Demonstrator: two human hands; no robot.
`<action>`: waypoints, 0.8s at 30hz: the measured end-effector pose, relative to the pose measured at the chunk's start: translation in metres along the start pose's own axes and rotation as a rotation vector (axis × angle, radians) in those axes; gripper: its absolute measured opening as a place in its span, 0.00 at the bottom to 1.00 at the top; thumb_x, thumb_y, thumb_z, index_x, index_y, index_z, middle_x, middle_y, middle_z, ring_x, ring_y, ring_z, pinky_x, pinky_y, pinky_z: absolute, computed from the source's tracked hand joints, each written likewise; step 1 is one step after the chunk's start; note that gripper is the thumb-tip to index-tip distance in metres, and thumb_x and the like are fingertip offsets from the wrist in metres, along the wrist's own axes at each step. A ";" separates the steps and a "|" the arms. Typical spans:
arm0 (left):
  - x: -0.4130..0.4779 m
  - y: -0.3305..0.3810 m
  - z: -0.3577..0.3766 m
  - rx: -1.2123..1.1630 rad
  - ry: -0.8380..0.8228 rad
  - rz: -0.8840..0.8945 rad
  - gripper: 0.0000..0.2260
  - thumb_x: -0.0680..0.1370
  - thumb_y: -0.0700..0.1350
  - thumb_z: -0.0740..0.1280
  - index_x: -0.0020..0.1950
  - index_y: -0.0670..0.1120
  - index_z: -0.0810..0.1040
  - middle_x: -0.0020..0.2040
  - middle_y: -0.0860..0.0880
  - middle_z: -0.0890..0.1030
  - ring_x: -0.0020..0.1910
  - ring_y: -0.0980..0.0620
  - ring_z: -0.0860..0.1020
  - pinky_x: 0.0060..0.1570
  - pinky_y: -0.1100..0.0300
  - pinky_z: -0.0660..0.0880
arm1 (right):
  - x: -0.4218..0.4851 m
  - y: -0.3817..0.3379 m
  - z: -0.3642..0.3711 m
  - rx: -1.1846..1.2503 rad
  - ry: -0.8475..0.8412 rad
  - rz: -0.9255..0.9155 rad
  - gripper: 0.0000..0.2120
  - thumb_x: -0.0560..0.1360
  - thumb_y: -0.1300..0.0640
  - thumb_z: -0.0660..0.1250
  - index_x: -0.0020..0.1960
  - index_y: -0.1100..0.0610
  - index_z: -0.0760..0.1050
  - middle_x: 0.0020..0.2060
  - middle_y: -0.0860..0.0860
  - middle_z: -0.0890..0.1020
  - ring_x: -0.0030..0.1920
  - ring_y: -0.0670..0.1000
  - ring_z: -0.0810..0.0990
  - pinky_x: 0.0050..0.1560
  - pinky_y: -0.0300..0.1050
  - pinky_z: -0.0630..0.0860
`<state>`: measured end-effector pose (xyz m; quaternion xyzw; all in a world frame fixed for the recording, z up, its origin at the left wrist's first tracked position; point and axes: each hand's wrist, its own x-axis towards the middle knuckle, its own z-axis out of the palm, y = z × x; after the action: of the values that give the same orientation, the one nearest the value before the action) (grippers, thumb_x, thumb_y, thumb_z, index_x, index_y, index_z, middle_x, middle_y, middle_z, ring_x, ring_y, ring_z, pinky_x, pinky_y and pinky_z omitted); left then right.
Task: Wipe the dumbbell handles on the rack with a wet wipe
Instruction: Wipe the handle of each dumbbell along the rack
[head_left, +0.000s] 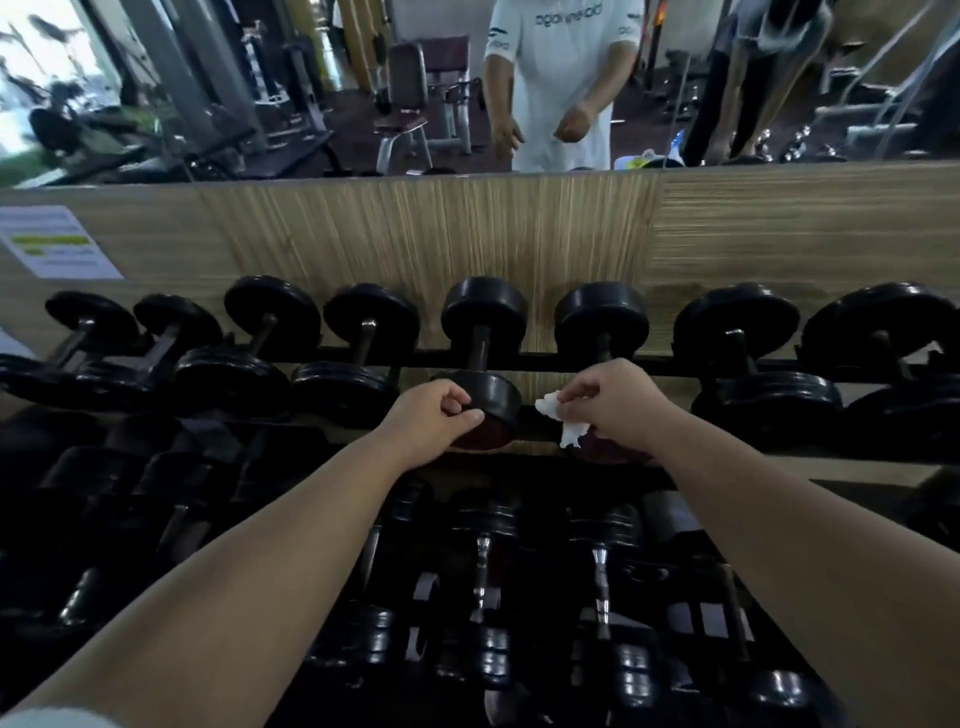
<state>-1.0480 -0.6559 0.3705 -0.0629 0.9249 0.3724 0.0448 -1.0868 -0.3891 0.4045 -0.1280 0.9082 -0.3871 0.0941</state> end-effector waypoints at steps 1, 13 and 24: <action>0.007 -0.003 0.001 -0.008 0.019 -0.011 0.14 0.77 0.57 0.73 0.60 0.53 0.81 0.54 0.54 0.81 0.55 0.55 0.80 0.57 0.58 0.77 | 0.007 -0.002 0.000 0.006 -0.010 -0.004 0.03 0.72 0.52 0.75 0.45 0.50 0.85 0.38 0.44 0.83 0.37 0.43 0.80 0.38 0.38 0.73; 0.092 -0.037 0.025 -0.066 0.104 -0.184 0.33 0.75 0.69 0.68 0.74 0.52 0.72 0.74 0.48 0.71 0.74 0.45 0.69 0.71 0.48 0.70 | 0.137 -0.012 0.019 -0.009 -0.038 -0.016 0.01 0.72 0.56 0.75 0.42 0.52 0.84 0.39 0.47 0.83 0.38 0.46 0.81 0.41 0.43 0.79; 0.083 -0.049 0.071 -0.390 0.381 -0.163 0.26 0.76 0.66 0.67 0.73 0.64 0.69 0.71 0.68 0.67 0.73 0.59 0.65 0.68 0.59 0.66 | 0.233 0.010 0.064 -0.114 -0.030 -0.007 0.05 0.77 0.57 0.69 0.45 0.49 0.81 0.44 0.44 0.82 0.43 0.41 0.80 0.35 0.30 0.70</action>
<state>-1.1199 -0.6488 0.2753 -0.2136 0.8195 0.5197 -0.1129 -1.2922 -0.4970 0.3367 -0.1423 0.9268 -0.3331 0.0990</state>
